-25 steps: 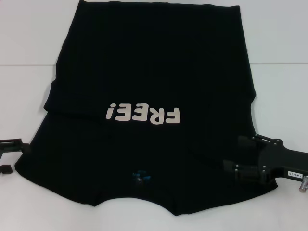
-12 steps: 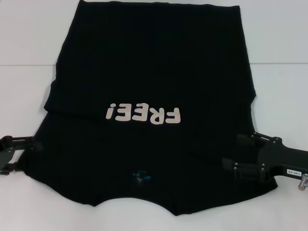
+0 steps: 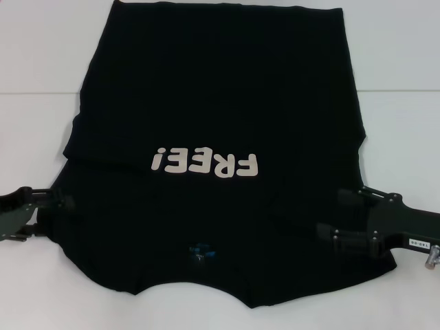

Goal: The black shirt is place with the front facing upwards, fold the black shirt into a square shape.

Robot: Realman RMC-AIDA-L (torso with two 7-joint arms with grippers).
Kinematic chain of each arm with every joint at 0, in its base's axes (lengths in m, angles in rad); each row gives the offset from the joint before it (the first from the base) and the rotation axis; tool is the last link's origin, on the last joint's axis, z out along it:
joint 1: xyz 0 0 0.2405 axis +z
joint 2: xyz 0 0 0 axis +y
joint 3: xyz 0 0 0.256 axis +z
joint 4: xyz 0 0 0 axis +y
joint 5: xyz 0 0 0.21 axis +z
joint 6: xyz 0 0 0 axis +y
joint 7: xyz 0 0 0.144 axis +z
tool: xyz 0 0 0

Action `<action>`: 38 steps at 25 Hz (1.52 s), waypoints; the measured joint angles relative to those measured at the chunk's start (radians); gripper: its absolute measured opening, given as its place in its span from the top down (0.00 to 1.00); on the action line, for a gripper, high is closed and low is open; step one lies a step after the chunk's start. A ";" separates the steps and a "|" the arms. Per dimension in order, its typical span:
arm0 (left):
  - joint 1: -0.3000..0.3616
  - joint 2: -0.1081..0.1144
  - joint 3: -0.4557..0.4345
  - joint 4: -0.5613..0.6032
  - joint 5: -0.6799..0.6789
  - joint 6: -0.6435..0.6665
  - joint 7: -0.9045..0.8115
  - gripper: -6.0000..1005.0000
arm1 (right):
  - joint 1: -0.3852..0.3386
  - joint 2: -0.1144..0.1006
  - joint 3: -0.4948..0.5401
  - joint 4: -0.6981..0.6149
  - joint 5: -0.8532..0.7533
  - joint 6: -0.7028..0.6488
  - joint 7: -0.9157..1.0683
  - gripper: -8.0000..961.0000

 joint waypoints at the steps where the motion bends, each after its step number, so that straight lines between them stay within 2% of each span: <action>1: 0.000 -0.001 0.000 0.002 0.000 -0.002 0.002 0.12 | 0.000 0.000 0.000 0.000 0.000 0.000 0.000 0.03; 3: 0.000 -0.004 0.000 0.006 0.000 -0.009 0.006 0.12 | 0.001 0.000 0.000 0.000 0.000 0.000 0.001 0.03; 8: -0.002 -0.008 0.005 0.012 0.006 -0.023 0.029 0.29 | 0.002 0.000 0.002 -0.002 0.004 -0.001 0.004 0.03; 19: -0.003 -0.017 0.007 0.013 0.012 -0.062 0.053 0.52 | 0.004 0.000 0.002 -0.005 0.006 -0.009 0.008 0.03; 25: 0.001 -0.017 0.007 0.013 0.011 -0.066 0.054 0.75 | 0.004 0.000 0.002 -0.007 0.006 -0.009 0.020 0.04; 27: 0.002 -0.015 0.007 0.013 0.006 -0.060 0.057 0.96 | 0.005 -0.002 0.002 -0.008 0.006 -0.009 0.044 0.04; 28: 0.003 -0.014 0.005 0.013 0.005 -0.056 0.061 0.96 | 0.006 -0.004 0.002 -0.009 0.005 -0.009 0.061 0.04; 32: 0.005 -0.013 -0.003 0.014 0.000 -0.040 0.084 0.96 | 0.008 -0.027 -0.001 -0.043 -0.004 -0.023 0.225 0.04; 34: 0.008 -0.013 -0.004 0.014 -0.009 -0.038 0.092 0.96 | 0.001 -0.044 -0.002 -0.106 -0.033 -0.052 0.384 0.04; 36: 0.009 -0.012 -0.004 0.015 -0.020 -0.033 0.103 0.96 | -0.003 -0.066 -0.001 -0.180 -0.087 -0.085 0.557 0.04; 38: 0.009 -0.012 -0.003 0.015 -0.025 -0.029 0.109 0.96 | 0.003 -0.099 -0.002 -0.257 -0.161 -0.135 0.753 0.04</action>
